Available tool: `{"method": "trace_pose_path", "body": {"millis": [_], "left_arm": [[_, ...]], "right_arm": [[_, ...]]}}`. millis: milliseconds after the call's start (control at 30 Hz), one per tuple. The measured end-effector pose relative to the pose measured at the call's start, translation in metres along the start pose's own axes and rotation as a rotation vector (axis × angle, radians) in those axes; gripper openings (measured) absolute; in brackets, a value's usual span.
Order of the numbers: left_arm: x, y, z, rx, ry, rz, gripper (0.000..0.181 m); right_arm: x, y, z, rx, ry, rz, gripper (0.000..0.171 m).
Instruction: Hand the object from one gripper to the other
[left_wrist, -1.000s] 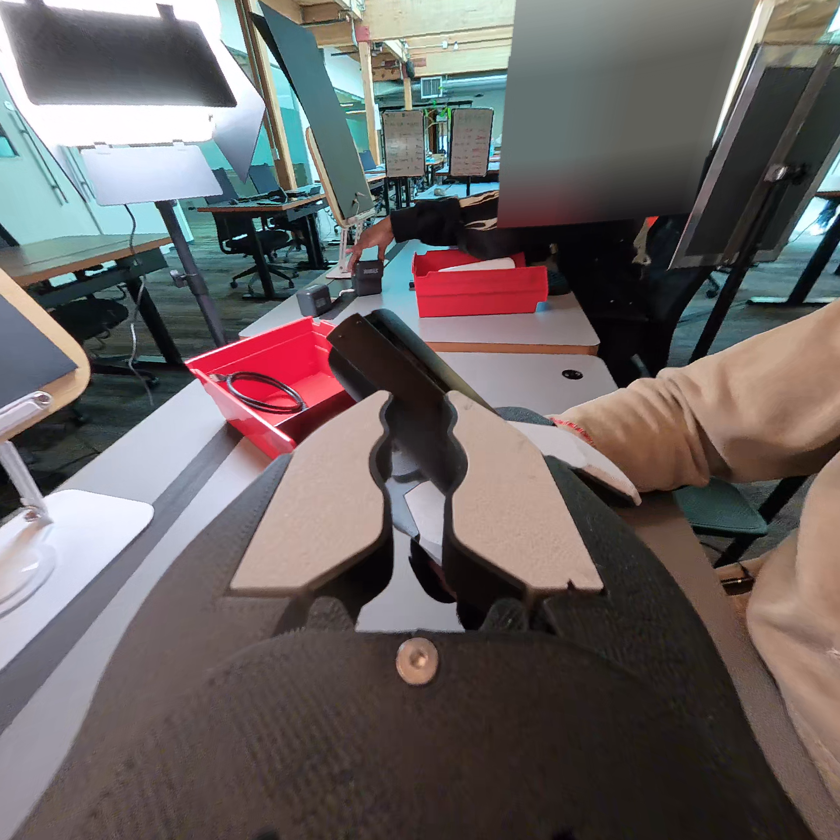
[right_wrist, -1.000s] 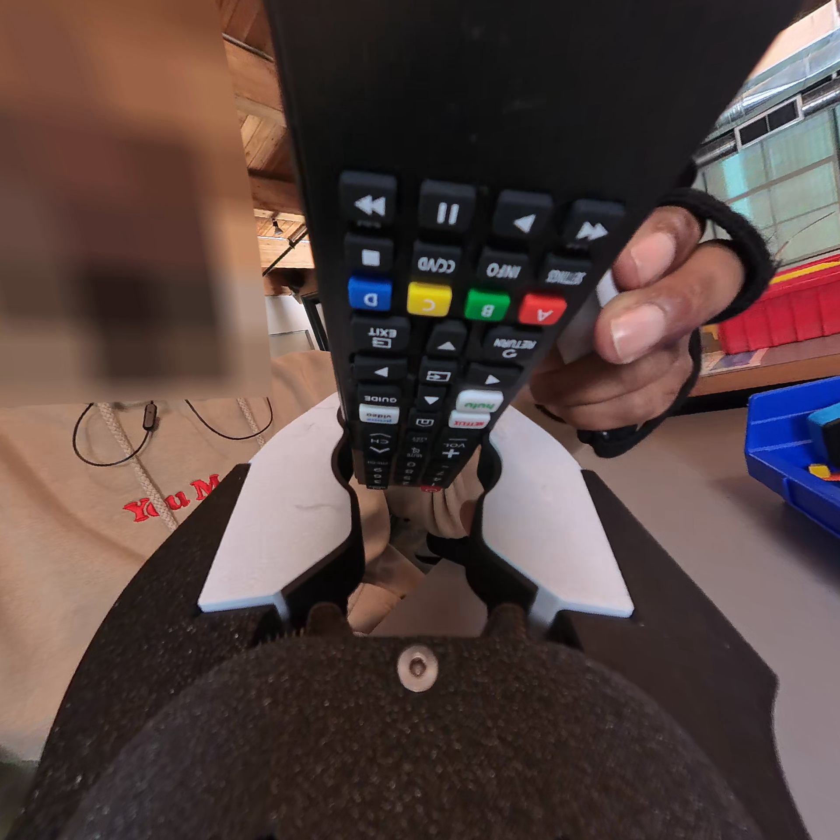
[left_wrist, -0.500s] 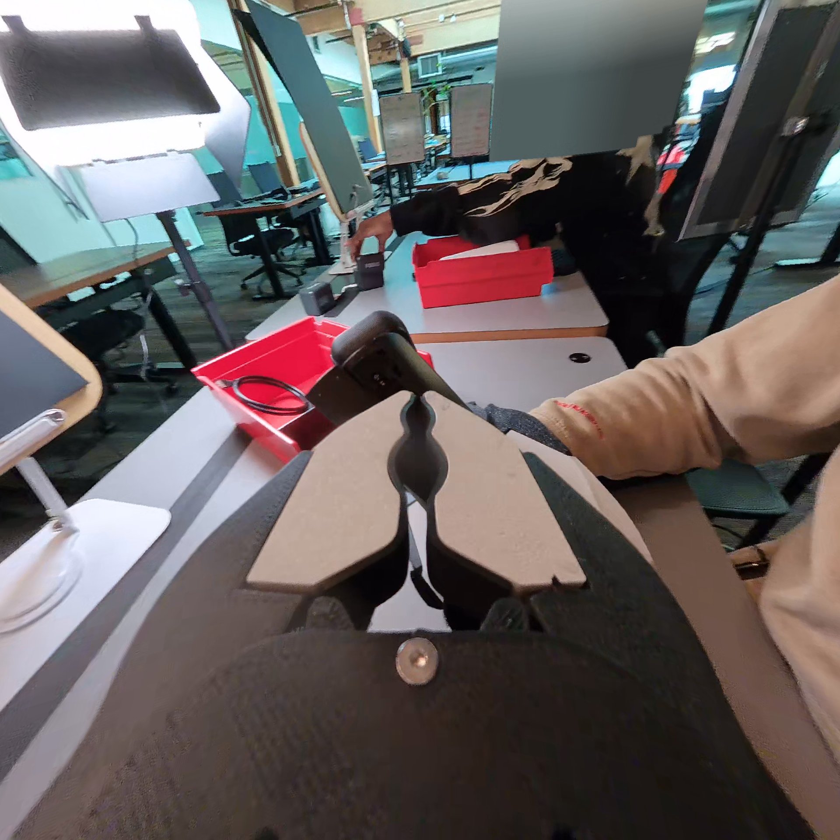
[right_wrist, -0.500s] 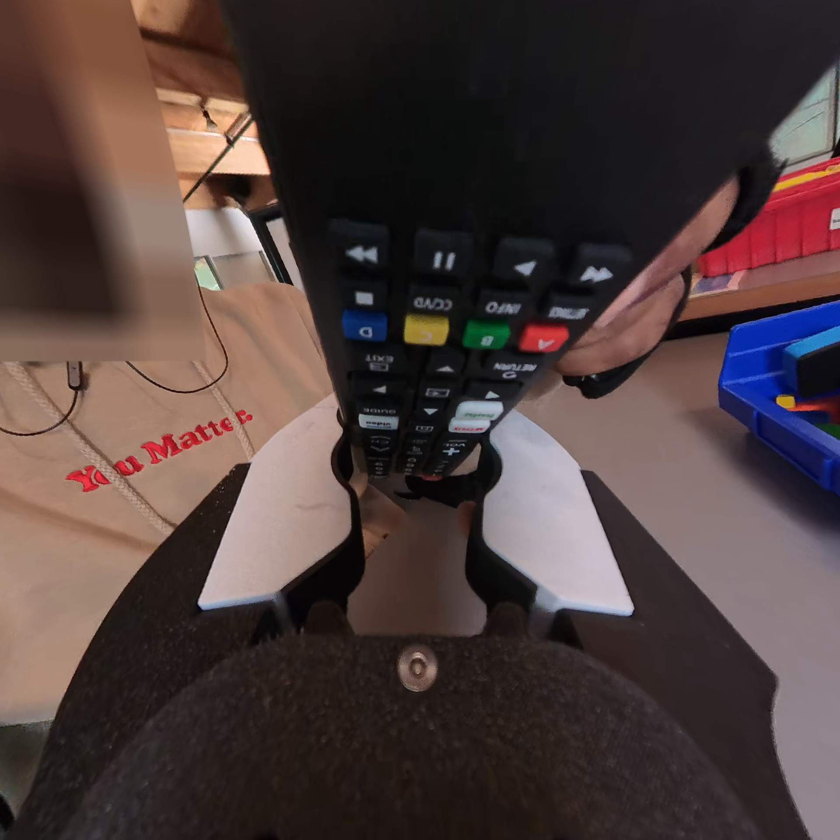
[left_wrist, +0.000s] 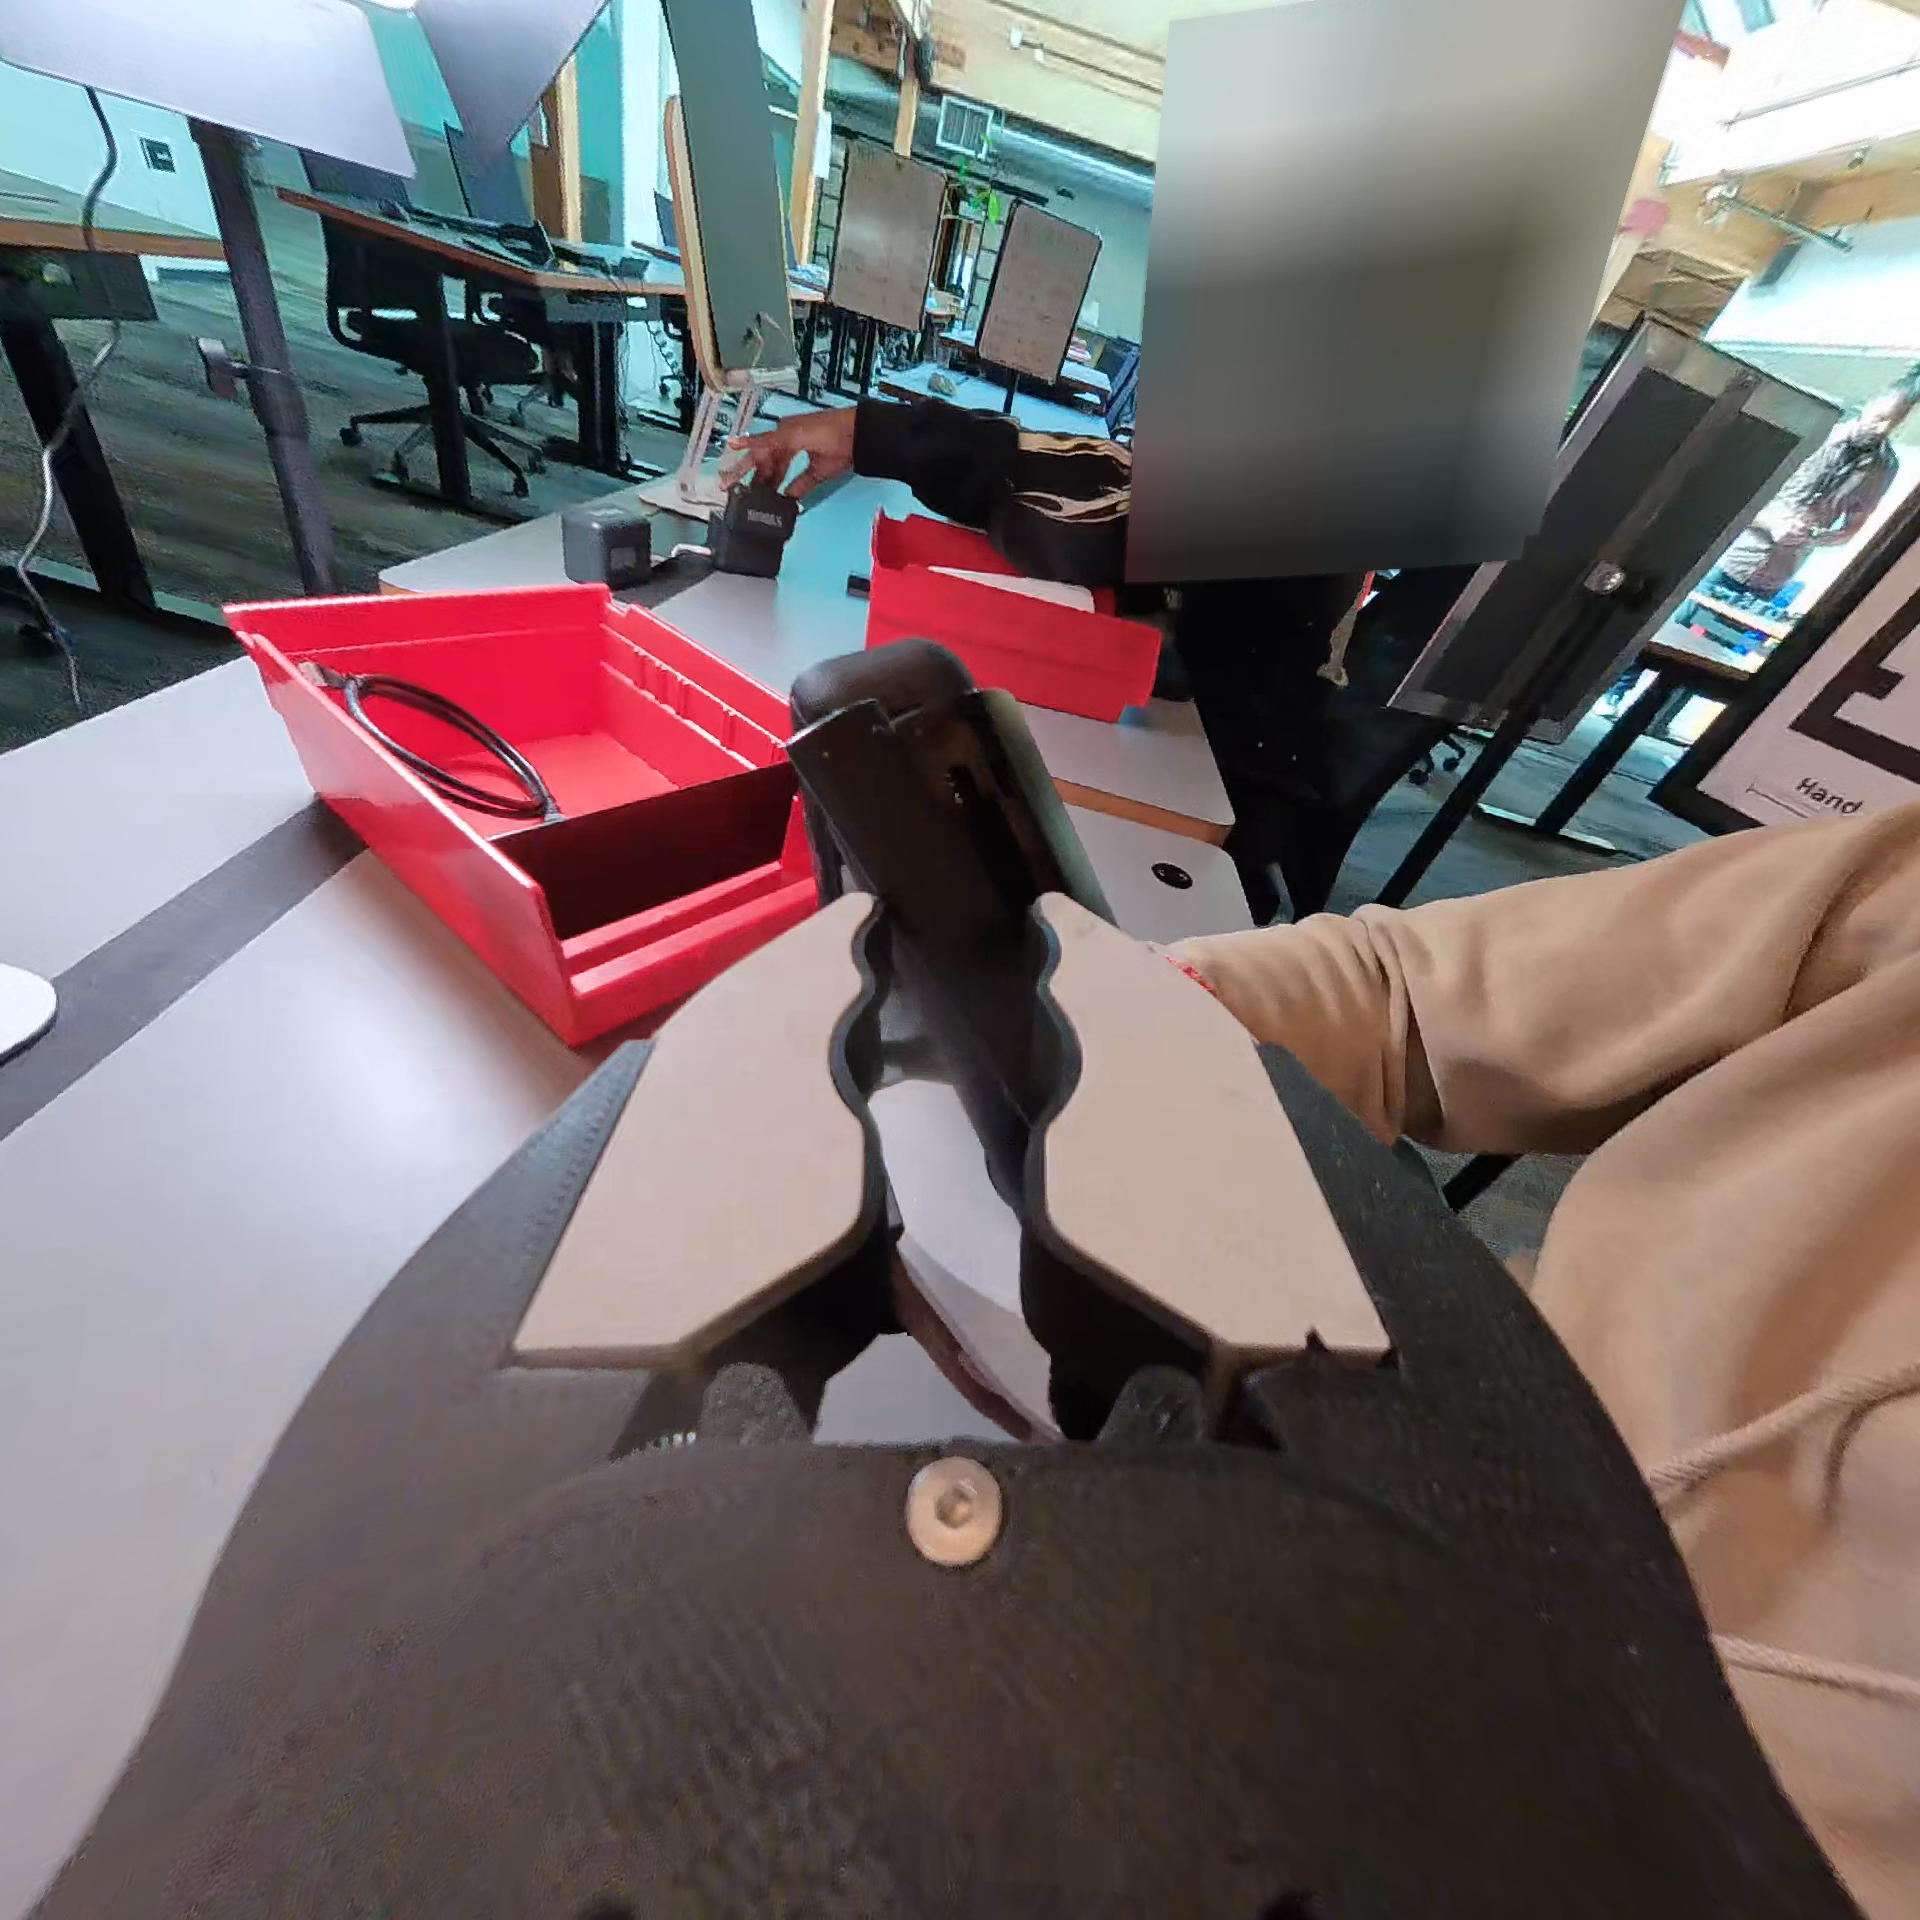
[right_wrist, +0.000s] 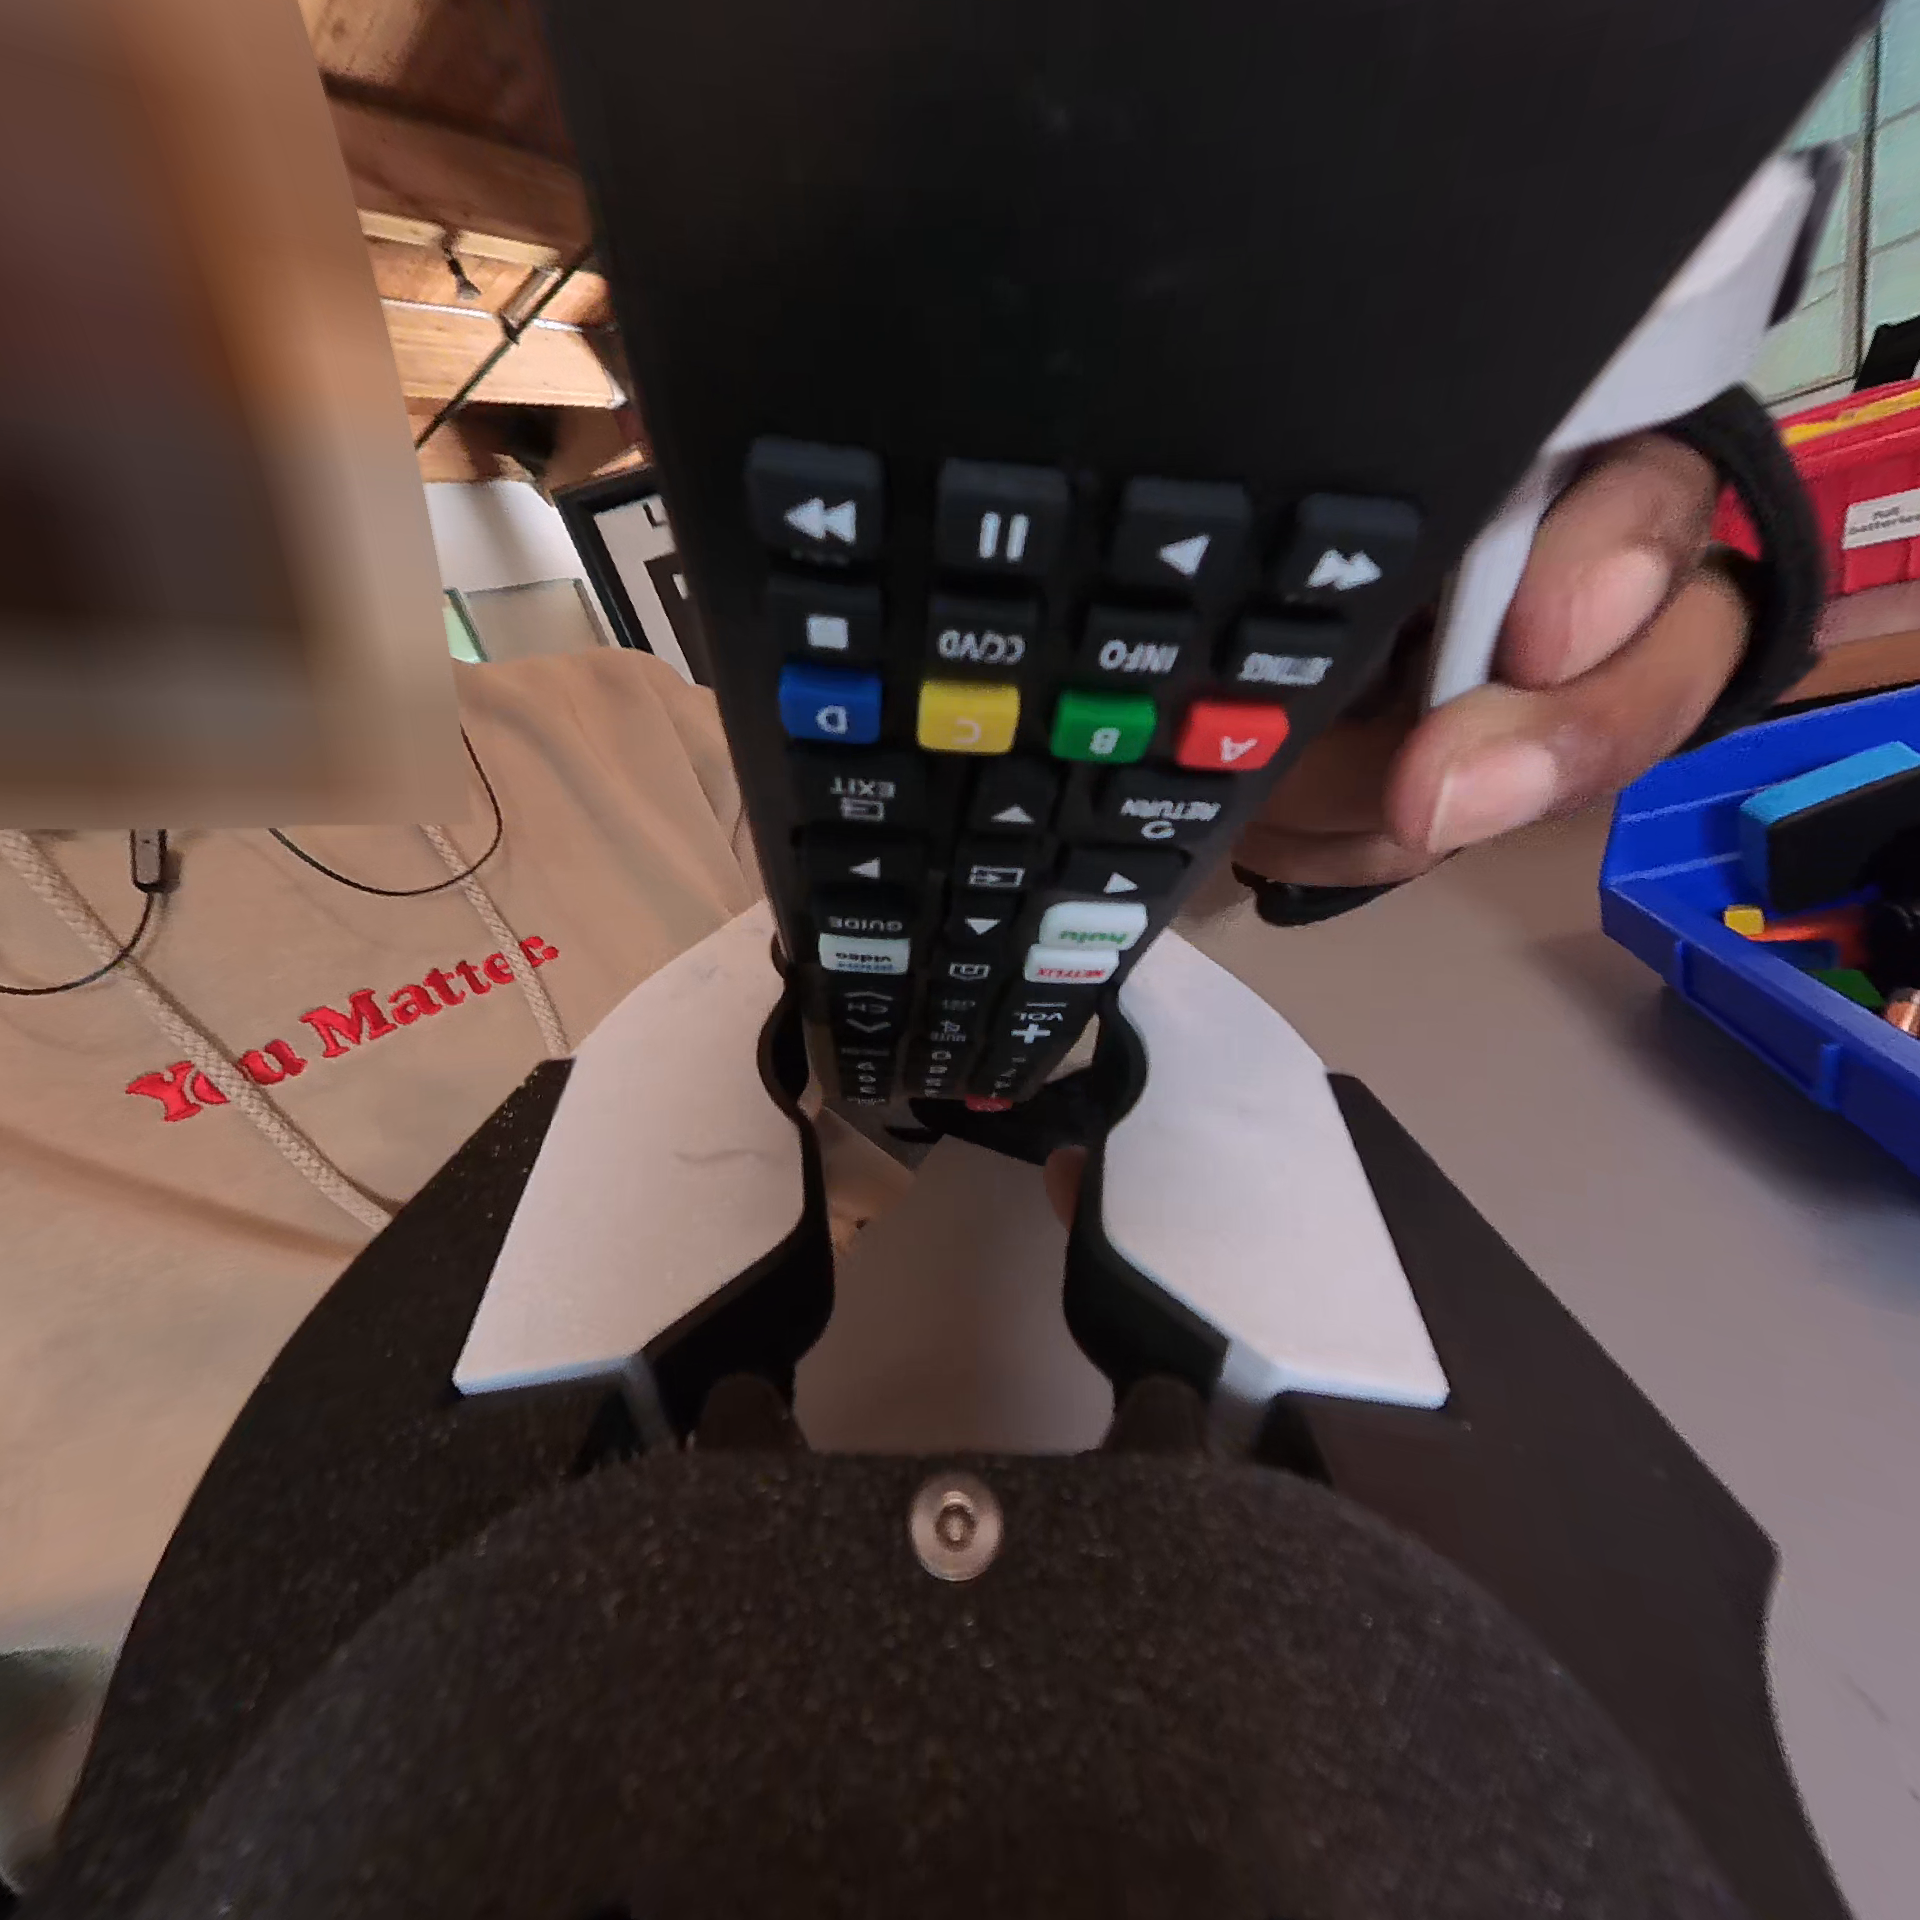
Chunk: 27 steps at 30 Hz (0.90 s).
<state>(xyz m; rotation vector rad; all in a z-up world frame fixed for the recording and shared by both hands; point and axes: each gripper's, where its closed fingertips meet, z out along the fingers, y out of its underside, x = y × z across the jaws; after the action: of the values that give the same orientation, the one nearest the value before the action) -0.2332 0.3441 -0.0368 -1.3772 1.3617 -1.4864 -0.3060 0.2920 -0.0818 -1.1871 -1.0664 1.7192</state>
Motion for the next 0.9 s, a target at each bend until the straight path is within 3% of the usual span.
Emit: {"method": "trace_pose_path", "body": {"millis": [100,167,300,633,767,900], "left_arm": [[-0.001,-0.002,-0.001,0.012,-0.024,0.065,0.022],[0.008,-0.009,-0.004,0.049,-0.009,0.143,0.007],[0.009,0.001,0.000,-0.019,-0.033,0.202,0.010],[0.020,-0.019,-0.003,0.117,0.083,0.009,0.003],[0.008,-0.012,-0.003,0.075,0.021,0.023,0.003],[0.010,-0.005,0.004,0.049,0.062,-0.037,0.003]], "right_arm": [[0.004,0.004,-0.002,-0.017,0.019,0.000,0.053],[0.005,0.007,-0.003,-0.026,0.005,0.026,0.053],[0.004,0.013,0.000,-0.032,-0.019,0.042,0.053],[0.006,-0.001,-0.007,0.034,0.021,-0.008,0.053],[0.018,-0.002,-0.012,0.045,0.091,-0.033,0.053],[0.020,-0.001,-0.010,0.040,0.114,-0.056,0.053]]}}
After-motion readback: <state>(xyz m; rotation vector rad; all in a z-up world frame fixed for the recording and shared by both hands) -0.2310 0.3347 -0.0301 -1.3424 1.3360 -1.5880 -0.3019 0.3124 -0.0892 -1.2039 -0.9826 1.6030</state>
